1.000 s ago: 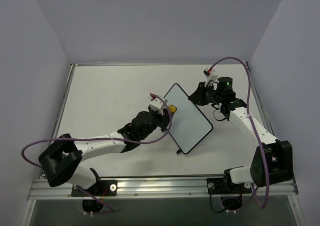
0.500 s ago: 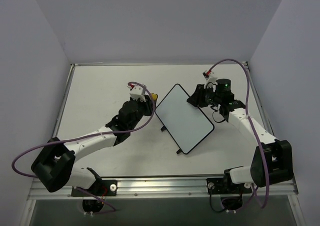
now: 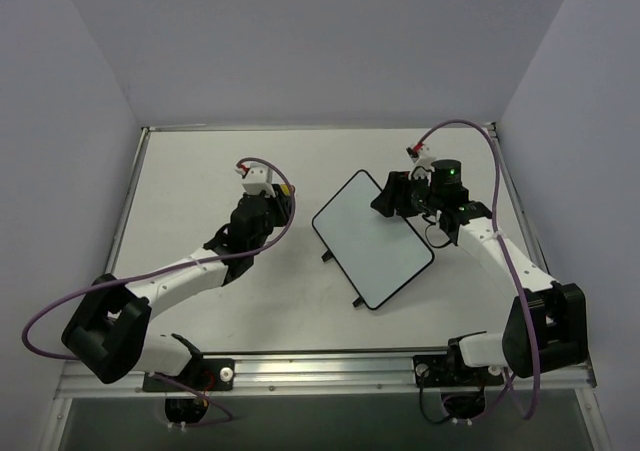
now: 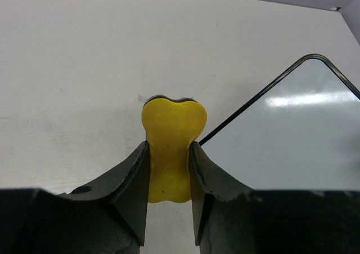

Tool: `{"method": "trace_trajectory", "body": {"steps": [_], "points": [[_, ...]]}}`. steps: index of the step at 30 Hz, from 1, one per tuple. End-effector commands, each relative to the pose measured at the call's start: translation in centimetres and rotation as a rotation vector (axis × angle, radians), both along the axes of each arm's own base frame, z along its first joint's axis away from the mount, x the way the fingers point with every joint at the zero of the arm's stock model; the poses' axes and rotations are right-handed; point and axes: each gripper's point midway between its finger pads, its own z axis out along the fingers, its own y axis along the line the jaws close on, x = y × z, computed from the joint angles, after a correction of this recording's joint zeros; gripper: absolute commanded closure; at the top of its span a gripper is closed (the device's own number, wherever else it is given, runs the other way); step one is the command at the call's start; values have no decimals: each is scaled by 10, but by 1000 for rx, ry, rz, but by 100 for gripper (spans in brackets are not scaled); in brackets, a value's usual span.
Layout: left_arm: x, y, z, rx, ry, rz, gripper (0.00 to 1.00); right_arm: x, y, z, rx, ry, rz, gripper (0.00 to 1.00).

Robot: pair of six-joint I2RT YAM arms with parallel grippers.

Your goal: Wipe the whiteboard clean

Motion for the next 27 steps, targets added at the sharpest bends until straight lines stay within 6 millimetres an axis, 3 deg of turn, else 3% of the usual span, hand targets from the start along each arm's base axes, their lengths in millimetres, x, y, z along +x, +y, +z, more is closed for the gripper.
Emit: {"method": "trace_trajectory", "body": {"steps": [1, 18, 22, 27], "points": [[4, 6, 6, -24, -11, 30, 98, -3, 2, 16, 4, -43, 2, 41], [24, 23, -12, -51, 61, 130, 98, 17, -16, 29, -76, -55, -101, 27], [35, 32, -19, -41, 98, 171, 98, 22, -24, 42, -105, -61, -141, 24], [57, 55, -17, -46, 138, 236, 98, 32, -28, 82, -101, -126, -177, 21]]}}
